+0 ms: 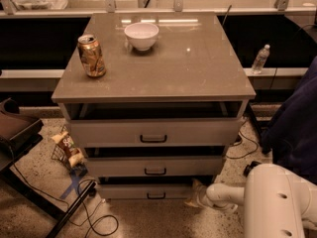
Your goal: Open bottom drawer
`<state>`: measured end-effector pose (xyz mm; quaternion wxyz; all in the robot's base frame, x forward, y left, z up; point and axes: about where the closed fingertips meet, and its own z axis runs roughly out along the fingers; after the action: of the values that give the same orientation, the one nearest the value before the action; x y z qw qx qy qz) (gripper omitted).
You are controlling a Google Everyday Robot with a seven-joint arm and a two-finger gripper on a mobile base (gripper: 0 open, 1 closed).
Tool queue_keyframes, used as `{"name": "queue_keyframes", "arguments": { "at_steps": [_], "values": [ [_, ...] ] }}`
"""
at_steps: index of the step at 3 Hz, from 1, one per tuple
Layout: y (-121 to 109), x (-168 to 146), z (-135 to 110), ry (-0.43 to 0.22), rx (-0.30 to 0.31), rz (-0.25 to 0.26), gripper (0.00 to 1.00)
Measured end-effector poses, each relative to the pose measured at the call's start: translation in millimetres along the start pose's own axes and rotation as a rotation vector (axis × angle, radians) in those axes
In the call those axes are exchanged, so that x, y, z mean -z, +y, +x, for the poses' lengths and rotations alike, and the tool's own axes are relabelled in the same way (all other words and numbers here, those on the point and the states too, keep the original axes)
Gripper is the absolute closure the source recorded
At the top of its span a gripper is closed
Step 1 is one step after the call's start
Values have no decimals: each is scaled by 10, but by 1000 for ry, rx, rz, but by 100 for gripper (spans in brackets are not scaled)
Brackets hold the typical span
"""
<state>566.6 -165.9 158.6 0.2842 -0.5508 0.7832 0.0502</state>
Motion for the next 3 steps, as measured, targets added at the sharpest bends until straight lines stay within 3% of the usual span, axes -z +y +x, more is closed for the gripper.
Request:
{"name": "queue_keyframes", "arguments": {
  "at_steps": [2,3],
  "values": [
    [-29,104,-63,0,0,0,99],
    [-30,107,-65,0,0,0,100]
  ]
}}
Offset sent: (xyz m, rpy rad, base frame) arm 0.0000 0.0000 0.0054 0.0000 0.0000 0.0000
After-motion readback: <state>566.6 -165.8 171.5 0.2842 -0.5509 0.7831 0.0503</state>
